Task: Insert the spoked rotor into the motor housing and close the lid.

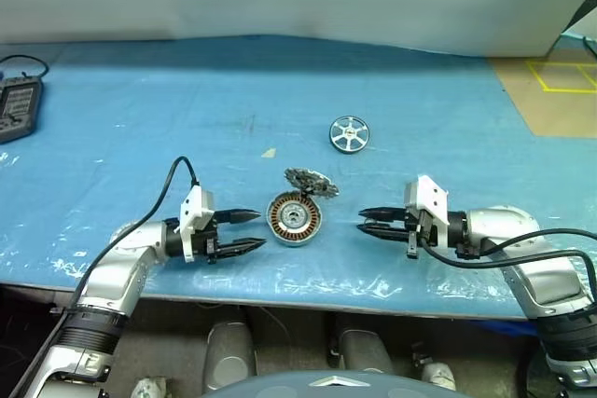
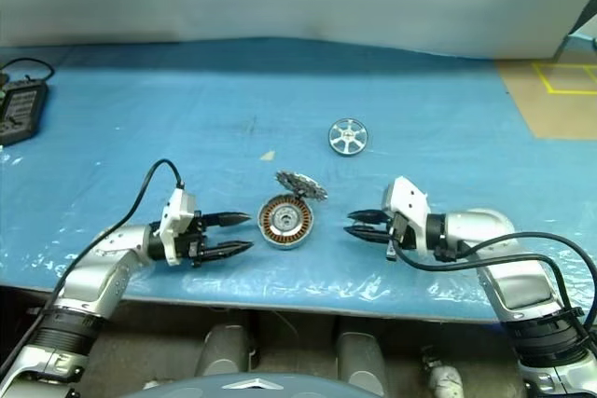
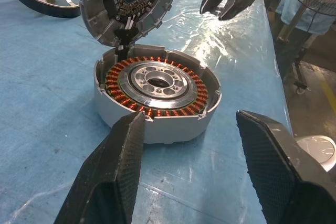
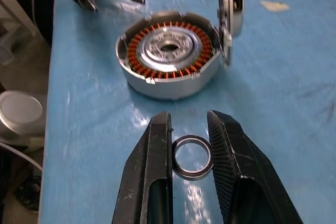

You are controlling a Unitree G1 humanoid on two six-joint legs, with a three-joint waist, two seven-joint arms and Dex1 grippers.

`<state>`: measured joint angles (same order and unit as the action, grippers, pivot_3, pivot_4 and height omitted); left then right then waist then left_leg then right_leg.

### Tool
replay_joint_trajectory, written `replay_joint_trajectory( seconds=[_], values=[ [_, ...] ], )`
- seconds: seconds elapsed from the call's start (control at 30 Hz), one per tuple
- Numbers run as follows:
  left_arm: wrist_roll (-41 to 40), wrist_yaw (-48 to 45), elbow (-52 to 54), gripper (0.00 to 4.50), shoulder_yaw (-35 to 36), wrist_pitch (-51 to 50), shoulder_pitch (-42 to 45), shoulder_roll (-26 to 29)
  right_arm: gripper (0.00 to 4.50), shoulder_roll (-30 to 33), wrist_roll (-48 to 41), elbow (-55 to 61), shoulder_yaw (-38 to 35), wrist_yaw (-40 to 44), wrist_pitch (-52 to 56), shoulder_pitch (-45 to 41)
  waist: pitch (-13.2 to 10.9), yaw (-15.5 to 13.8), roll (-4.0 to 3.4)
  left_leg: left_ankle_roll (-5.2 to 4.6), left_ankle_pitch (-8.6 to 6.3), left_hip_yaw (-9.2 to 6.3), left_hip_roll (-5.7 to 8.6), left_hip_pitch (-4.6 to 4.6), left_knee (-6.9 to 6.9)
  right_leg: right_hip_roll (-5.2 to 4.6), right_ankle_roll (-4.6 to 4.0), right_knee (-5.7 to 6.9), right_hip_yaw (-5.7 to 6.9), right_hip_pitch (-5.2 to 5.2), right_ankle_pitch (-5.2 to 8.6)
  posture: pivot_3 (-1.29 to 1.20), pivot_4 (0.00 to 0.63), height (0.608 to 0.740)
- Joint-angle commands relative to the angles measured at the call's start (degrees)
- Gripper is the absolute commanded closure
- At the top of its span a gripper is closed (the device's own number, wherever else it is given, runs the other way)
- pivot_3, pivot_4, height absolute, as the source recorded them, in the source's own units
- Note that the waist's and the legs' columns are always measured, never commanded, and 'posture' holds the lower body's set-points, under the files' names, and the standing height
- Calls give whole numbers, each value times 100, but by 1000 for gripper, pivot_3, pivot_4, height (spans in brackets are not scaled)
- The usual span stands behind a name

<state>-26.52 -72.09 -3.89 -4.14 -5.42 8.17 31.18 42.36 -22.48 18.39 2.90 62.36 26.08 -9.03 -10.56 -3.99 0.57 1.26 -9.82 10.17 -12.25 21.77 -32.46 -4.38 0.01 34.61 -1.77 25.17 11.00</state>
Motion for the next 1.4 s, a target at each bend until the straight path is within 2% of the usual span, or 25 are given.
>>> replay_joint_trajectory(
  seconds=[0.03, 0.2, 0.3, 0.67, 1.4],
  values=[
    [15, -80, 4, 1591, 105, 193, -46, 16, 3900, -224, -225, 212, 177, -57, 158, -266, 0, -3, 0, 0, 0, 0, 1, 0, 0, -1, 0, 0, 0, 0, 0, 0, 150, 740],
    [96, -67, -111, 1591, 77, 377, -76, -48, 3900, -665, -78, -178, 583, -140, 159, -643, 0, 4, 0, 1, 0, 0, 1, 5, 0, 0, -8, -2, 2, 2, -1, 0, 150, 740],
    [117, -2, -118, 1591, 74, 416, -85, -105, 3900, -874, -61, -367, 779, -180, 259, -878, 1, 3, 1, 2, 0, 0, 2, 9, 0, -2, -42, -3, 2, 2, -16, 0, 150, 740],
    [122, 90, -16, 1591, 106, 383, -150, -133, 3900, -1537, 168, -900, 1195, -468, 303, -1400, 1, 4, 1, 4, 0, 0, 0, 8, -4, -2, -44, 4, 2, 2, -16, 0, 150, 740],
    [57, 334, 478, 1591, 208, 111, -375, 31, 3900, -2176, 505, -1691, 1484, -615, 68, -1623, 1, 9, 1, 5, -1, 0, -1, 6, -5, -1, -45, 8, 2, 2, -17, 0, 150, 740]
  ],
)
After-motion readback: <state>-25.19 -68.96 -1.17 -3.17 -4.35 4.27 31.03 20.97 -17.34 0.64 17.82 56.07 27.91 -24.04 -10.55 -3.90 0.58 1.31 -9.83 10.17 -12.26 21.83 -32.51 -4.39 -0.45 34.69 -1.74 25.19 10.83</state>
